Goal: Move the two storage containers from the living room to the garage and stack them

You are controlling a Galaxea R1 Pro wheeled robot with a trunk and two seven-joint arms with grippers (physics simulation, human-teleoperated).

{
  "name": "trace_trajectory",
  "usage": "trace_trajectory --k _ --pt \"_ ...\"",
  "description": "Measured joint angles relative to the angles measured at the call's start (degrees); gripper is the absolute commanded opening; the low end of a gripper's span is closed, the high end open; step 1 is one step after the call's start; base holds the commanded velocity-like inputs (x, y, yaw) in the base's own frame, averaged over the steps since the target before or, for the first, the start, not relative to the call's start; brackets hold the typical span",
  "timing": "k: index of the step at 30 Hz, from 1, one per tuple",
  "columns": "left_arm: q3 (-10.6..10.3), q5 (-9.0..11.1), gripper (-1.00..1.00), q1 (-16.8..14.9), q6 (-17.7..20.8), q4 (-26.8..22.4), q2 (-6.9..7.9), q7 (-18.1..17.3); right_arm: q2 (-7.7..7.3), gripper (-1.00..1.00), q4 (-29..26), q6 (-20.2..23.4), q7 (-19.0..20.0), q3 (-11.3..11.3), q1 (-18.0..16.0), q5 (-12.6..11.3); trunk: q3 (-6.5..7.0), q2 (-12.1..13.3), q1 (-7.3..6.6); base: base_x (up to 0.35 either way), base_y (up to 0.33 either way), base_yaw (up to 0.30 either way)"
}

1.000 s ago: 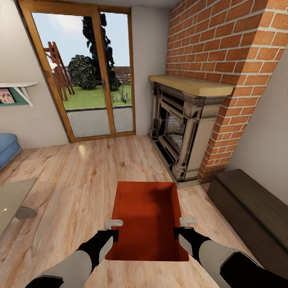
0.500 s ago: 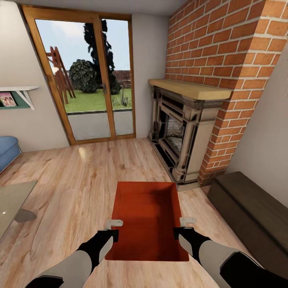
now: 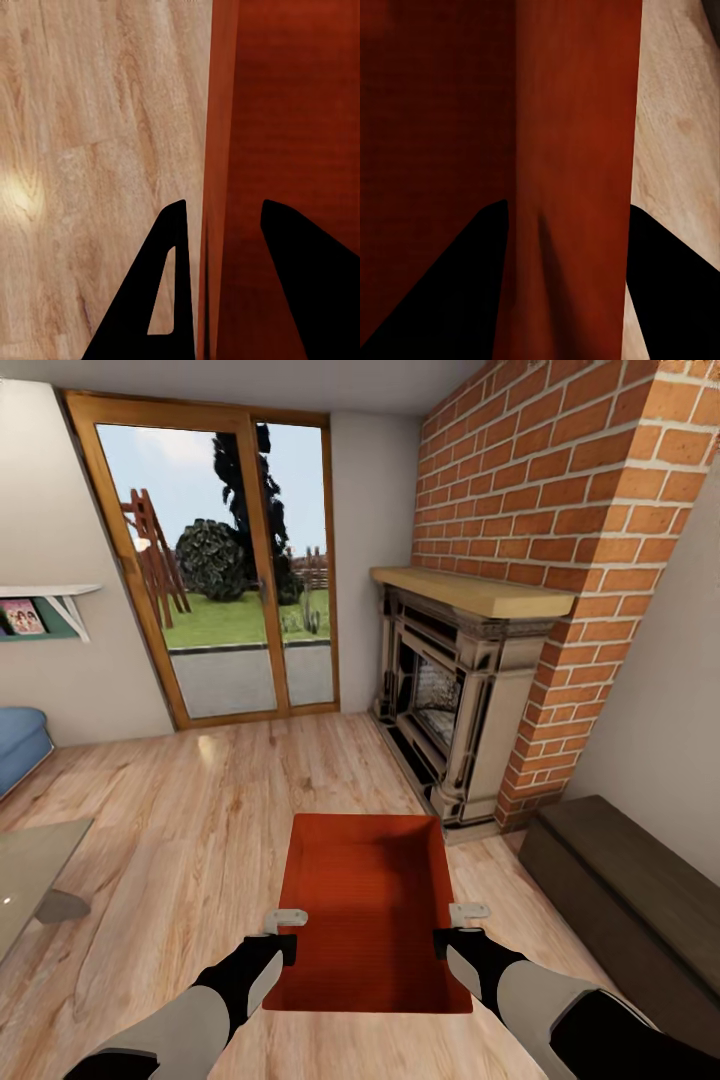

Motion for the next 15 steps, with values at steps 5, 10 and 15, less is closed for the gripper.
trace_trajectory --k 5,10,15 --pt "0.0 0.0 -1.0 0.0 0.0 0.0 0.0 0.0 0.0 -1.0 0.0 0.0 0.0 0.0 0.0 0.0 0.45 0.0 0.0 0.0 0.0 0.0" --pt "0.0 0.0 -1.0 0.0 0.0 0.0 0.0 0.0 0.0 -1.0 0.0 0.0 0.0 0.0 0.0 0.0 0.9 0.0 0.0 0.0 0.0 0.0" --pt "-0.02 0.01 -1.0 0.0 0.0 0.0 0.0 0.0 0.01 -1.0 0.04 -0.03 0.01 -0.02 0.0 0.0 1.35 0.0 0.0 0.0 0.0 0.0"
